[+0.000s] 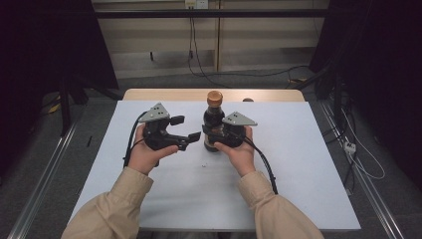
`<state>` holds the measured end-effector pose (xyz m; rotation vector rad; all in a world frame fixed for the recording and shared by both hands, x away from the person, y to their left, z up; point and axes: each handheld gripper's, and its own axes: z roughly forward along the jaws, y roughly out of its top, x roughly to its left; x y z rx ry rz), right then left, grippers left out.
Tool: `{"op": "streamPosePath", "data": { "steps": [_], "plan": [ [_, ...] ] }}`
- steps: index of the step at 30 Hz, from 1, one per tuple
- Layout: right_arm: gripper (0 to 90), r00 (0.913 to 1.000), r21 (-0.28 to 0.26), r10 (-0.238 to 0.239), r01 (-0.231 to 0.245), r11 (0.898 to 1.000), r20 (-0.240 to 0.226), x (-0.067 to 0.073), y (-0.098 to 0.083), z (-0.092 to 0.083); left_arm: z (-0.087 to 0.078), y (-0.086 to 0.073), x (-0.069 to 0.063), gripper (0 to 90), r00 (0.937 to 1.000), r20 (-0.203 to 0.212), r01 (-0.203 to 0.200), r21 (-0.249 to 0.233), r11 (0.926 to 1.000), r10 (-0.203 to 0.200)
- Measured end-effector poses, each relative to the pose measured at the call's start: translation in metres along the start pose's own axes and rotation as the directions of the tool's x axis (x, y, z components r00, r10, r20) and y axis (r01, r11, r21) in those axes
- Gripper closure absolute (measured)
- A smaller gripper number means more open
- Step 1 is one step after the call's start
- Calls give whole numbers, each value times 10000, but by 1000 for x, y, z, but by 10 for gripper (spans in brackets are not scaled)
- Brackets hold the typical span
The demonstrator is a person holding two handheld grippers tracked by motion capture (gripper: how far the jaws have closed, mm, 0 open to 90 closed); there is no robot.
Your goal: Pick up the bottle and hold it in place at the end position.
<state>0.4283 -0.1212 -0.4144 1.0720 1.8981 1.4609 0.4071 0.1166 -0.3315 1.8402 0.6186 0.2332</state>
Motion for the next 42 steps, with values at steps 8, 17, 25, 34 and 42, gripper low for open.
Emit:
{"op": "streamPosePath", "data": {
  "steps": [8, 17, 25, 34, 42],
  "plan": [
    [304, 10000, -19, 35, -35, 10000, 42, 1, 0, 0, 7, 6, -2, 148, 10000, 47, -70, -35, 10000, 70],
    [303, 10000, 16, 0, 0, 10000, 59, 1, 0, 0, 14, 13, 2, 155, 9999, -134, -72, -66, 10000, 71],
    [303, 10000, -34, -32, 33, 10000, 92, 1, -1, 0, 17, 26, 5, 311, 9994, -53, -337, -234, 9992, 336],
    [303, 10000, -25, -35, 35, 10000, 91, 1, -1, 0, 20, 39, 9, 501, 9977, -155, -661, 99, 9978, 662],
    [303, 10000, -19, -11, 11, 10000, 92, 1, -2, 0, 24, 48, 11, 547, 9974, 48, -725, 210, 9971, 725]
  ]
}}
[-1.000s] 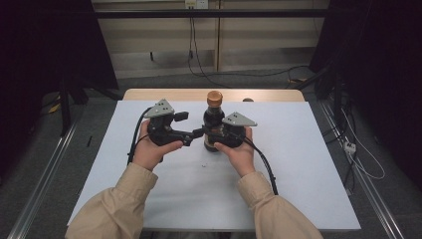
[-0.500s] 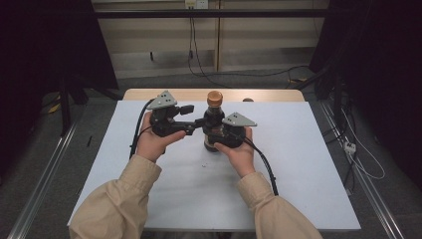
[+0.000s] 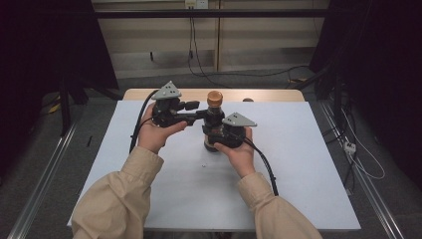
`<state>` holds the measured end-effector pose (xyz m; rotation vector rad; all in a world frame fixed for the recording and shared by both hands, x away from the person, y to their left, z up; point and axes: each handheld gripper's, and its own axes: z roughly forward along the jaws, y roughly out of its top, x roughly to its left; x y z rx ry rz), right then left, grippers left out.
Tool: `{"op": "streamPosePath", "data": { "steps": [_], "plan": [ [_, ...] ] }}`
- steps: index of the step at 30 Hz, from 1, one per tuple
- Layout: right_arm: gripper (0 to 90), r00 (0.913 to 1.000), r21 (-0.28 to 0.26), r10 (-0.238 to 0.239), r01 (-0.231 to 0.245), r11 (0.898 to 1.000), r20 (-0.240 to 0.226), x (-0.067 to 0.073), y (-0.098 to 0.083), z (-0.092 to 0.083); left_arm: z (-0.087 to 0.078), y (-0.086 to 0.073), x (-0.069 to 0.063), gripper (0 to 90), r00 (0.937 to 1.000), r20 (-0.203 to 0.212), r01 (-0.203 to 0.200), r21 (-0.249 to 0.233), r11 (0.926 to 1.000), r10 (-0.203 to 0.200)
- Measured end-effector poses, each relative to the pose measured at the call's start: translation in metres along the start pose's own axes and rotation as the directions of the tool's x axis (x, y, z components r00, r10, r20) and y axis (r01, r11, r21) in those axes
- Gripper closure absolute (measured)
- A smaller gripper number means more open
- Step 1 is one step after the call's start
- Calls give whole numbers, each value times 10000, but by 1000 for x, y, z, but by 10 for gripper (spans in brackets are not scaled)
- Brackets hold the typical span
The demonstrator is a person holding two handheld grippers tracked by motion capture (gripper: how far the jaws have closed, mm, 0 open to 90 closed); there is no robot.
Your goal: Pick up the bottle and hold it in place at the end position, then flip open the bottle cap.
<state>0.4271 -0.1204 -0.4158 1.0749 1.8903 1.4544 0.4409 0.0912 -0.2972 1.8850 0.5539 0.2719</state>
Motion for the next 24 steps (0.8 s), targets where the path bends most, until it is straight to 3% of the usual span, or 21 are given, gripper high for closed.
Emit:
{"op": "streamPosePath", "data": {
  "steps": [13, 19, 24],
  "plan": [
    [303, 10000, 35, 12, -12, 10000, 0, 0, 0, 0, 2, 10, 4, 673, 9999, 76, 66, 57, 10000, -67],
    [303, 10000, 32, 15, -15, 10000, -21, 0, 0, 0, 4, 12, 6, 747, 9985, 259, 486, 76, 9988, -488],
    [303, 10000, 44, 23, -23, 10000, -20, 0, -1, 0, 5, 13, 7, 810, 9976, 163, 669, 216, 9975, -673]
  ]
}}
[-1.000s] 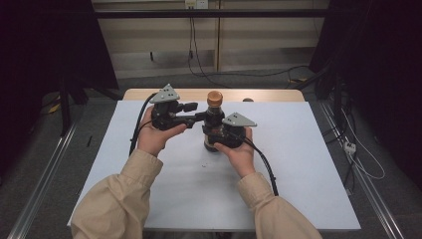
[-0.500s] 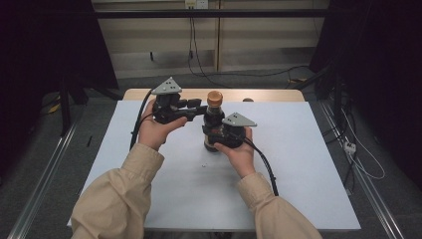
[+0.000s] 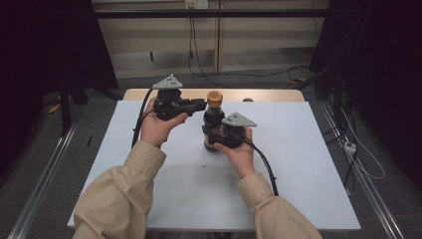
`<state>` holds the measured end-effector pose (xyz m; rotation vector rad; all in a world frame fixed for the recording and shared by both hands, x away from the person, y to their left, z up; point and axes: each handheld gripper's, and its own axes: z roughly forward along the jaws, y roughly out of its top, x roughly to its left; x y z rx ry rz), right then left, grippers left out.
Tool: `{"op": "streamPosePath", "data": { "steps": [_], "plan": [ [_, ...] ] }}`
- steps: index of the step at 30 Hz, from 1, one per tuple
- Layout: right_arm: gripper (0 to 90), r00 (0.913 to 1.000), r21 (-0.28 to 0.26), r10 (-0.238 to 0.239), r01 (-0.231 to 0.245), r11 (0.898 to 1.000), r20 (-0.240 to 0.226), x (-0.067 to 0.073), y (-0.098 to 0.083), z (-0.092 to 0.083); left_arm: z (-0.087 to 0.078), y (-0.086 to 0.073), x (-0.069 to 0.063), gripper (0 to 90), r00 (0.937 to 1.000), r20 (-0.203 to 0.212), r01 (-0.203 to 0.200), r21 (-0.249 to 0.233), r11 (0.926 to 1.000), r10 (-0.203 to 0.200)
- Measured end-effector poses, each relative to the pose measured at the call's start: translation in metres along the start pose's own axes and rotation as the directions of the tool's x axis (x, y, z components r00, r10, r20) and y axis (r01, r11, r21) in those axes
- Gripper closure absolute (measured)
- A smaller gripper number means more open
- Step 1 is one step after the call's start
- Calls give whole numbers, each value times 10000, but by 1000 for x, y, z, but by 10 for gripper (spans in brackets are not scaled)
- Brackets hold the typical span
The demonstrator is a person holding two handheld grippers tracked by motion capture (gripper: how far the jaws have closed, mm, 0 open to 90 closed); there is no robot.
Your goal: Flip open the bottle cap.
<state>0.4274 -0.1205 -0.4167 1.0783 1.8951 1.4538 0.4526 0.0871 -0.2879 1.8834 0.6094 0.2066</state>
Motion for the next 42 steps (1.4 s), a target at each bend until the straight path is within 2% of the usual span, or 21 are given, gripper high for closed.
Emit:
{"op": "streamPosePath", "data": {
  "steps": [4, 9, 11, 18, 23, 25, 28, 32, 34, 36, 42],
  "plan": [
    [302, 10000, 16, 41, -41, 10000, -1, 0, 0, 0, 0, 1, 2, 854, 9998, -150, 129, 58, 9999, -128],
    [302, 10000, 49, 59, -59, 10000, -23, 0, 0, 0, 0, 2, 2, 900, 10000, -62, 39, 123, 9999, -38],
    [302, 10000, 57, 63, -62, 10000, -43, 0, 0, 0, 1, 2, 1, 900, 10000, -88, -13, 305, 9995, 15],
    [303, 10000, 89, 14, -13, 10000, -29, 0, -1, 0, 3, 6, -1, 900, 10000, -15, -74, 449, 9990, 75],
    [303, 10000, 145, 22, -21, 9999, -43, 0, -1, 1, 5, 11, -2, 900, 10000, 14, -99, 315, 9995, 98],
    [303, 10000, 145, 28, -28, 9999, -37, 0, -1, 1, 5, 13, -3, 900, 9996, -136, -257, 516, 9983, 264],
    [303, 10000, 170, 58, -58, 9998, -36, -1, -1, 1, 5, 14, -4, 900, 9994, -13, -357, 607, 9975, 358],
    [305, 10000, 192, 30, -30, 9998, 15, 0, -2, 2, 5, 16, -5, 900, 9994, -92, -334, 710, 9969, 341],
    [307, 10000, 228, 48, -47, 9997, -32, -1, -2, 1, 5, 17, -7, 900, 9996, -124, -263, 610, 9978, 271],
    [309, 10000, 256, 49, -49, 9997, -9, -1, -1, 2, 6, 18, -10, 900, 9977, -360, -556, 702, 9960, 583],
    [315, 9999, 293, 106, -108, 9995, 82, -1, -1, 2, 9, 19, -10, 900, 9979, -477, -400, 567, 9976, 428]
  ]
}}
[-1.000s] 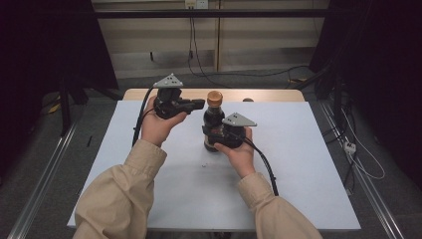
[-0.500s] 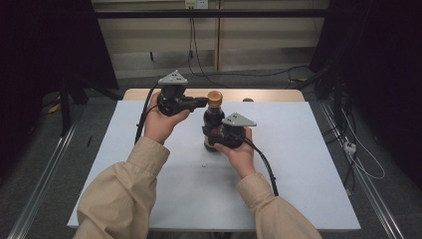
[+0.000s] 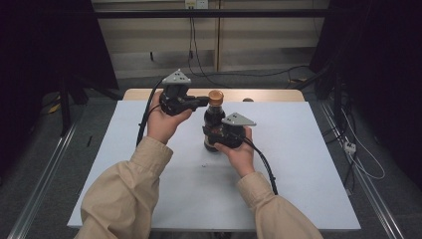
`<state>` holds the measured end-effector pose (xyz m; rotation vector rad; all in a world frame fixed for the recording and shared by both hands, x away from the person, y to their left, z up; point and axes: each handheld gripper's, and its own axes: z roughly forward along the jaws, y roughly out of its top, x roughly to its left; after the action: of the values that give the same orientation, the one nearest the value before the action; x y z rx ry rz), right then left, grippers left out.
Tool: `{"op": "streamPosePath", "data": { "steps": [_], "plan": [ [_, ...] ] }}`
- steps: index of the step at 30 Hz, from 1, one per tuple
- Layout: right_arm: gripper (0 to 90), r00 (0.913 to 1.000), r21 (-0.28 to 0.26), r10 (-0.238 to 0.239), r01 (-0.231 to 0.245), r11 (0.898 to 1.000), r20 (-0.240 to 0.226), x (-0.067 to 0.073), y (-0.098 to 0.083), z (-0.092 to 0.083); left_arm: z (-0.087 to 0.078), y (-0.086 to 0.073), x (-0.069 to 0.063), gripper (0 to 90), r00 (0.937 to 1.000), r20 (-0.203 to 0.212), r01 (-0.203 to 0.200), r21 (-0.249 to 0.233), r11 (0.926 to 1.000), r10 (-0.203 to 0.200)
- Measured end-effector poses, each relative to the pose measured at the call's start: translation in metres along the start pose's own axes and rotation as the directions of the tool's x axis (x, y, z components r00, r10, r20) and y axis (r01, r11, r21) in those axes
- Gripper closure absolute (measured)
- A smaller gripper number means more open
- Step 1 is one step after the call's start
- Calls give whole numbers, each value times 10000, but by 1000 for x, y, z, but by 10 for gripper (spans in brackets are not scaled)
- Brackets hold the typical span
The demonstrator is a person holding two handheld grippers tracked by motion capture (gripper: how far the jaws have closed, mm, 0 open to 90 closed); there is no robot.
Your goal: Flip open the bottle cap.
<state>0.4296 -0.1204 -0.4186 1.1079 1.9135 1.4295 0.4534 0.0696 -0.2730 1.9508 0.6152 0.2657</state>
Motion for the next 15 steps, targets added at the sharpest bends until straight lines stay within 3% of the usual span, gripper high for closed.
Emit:
{"op": "streamPosePath", "data": {
  "steps": [7, 15],
  "plan": [
    [318, 10000, 120, 41, -42, 9999, 65, -1, 0, -1, 5, 1, 4, 900, 9997, -74, 217, -63, 9997, -218],
    [317, 10000, 156, -34, 32, 9999, 76, 1, 0, 0, 2, 1, 3, 900, 9998, -201, 66, 109, 9999, -63]
  ]
}}
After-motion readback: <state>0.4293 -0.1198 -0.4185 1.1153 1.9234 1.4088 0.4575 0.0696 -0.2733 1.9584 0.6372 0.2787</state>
